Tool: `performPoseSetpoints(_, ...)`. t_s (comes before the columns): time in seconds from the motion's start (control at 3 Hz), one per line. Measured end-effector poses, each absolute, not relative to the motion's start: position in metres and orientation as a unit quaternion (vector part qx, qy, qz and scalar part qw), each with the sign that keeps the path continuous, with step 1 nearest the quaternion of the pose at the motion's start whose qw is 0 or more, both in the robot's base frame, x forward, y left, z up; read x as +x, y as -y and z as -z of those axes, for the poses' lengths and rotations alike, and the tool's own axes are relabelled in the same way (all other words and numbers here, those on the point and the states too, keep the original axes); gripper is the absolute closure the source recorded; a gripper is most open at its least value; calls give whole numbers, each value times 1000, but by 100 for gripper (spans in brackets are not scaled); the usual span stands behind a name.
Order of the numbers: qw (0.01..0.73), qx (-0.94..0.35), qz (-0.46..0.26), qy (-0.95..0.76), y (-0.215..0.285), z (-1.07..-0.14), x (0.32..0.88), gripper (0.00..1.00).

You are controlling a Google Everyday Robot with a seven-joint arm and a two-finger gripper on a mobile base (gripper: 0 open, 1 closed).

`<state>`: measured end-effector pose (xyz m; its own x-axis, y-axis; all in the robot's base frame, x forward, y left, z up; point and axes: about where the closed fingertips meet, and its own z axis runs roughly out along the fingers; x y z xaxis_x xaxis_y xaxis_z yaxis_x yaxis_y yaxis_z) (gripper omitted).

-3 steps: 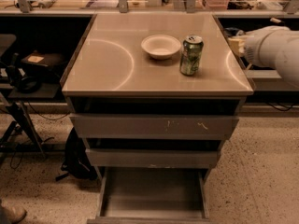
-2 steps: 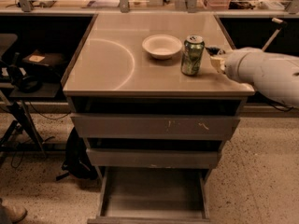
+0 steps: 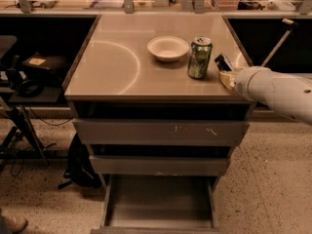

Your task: Pick rxbar blueberry from bottom drawer and place on counter

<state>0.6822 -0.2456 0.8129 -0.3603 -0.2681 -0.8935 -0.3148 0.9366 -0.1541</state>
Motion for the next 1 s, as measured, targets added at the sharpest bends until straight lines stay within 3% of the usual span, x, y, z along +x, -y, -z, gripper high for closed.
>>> performPoseSetpoints(0.33,537,-177,-22,-824,246,-813,682,81)
performPoseSetpoints(1.0,537,-177,-22,-824,245,-813,682,35)
